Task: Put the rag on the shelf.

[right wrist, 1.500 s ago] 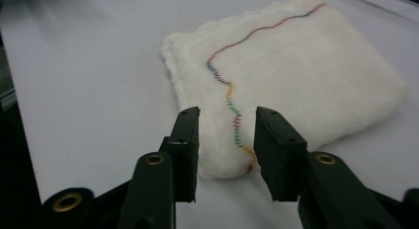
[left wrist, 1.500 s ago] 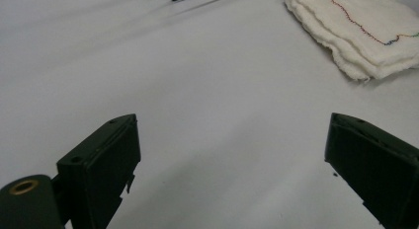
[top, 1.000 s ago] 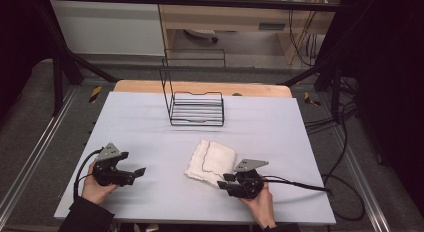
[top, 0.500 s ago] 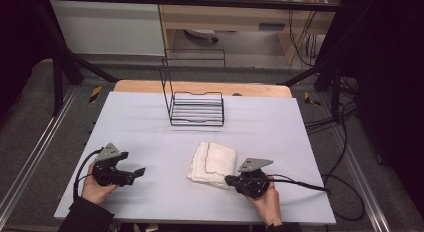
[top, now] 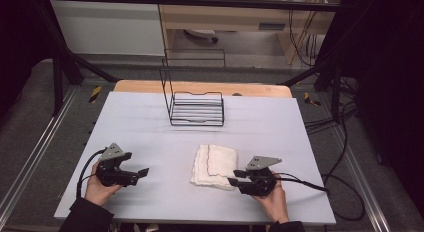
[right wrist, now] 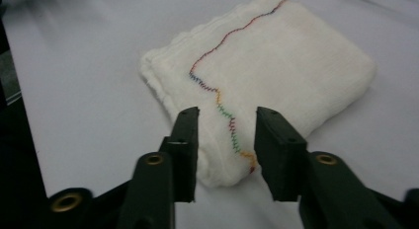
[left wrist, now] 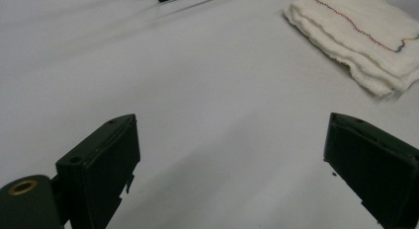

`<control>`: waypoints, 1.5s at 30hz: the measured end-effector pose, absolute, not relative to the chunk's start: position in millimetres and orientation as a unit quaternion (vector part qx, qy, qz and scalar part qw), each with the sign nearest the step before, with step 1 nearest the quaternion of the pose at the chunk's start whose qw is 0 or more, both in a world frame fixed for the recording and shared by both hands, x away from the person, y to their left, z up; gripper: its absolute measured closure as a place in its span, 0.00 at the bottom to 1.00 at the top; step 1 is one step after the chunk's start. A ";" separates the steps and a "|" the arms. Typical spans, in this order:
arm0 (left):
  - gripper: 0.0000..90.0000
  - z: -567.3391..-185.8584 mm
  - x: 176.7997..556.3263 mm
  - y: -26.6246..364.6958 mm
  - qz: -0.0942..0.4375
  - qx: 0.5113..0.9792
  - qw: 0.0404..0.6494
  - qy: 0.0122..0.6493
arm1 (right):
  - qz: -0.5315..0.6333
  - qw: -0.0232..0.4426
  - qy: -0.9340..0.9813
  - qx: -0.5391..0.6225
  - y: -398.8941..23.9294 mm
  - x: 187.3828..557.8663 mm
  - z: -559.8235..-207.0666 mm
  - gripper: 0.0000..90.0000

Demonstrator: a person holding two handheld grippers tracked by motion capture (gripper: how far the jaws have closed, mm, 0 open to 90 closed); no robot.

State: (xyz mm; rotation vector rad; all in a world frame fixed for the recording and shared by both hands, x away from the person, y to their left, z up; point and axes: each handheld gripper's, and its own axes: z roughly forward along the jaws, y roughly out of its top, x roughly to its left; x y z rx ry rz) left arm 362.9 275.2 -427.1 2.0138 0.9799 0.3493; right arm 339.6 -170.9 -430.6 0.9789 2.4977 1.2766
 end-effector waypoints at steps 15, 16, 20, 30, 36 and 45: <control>0.07 -416.5 370.7 236.3 0.129 0.809 0.423 0.387 | 0.442 0.120 0.798 0.392 -192.4 365.1 -431.6 0.15; 0.07 -416.1 371.6 233.3 0.129 0.811 0.422 0.384 | 0.442 0.120 0.798 0.392 -192.4 365.1 -431.6 0.15; 0.06 -415.5 374.7 218.9 0.126 0.818 0.415 0.378 | 0.437 0.126 0.796 0.399 -196.8 369.6 -432.8 0.08; 0.07 -417.4 393.9 177.4 0.118 0.825 0.404 0.376 | 0.428 0.126 0.794 0.413 -204.9 371.2 -434.4 0.02; 0.07 -420.9 406.9 155.2 0.114 0.828 0.395 0.381 | 0.424 0.125 0.795 0.415 -206.7 369.2 -436.4 0.02; 0.13 -417.1 424.0 130.1 0.117 0.821 0.397 0.393 | 0.423 0.122 0.796 0.415 -205.3 367.8 -437.6 0.01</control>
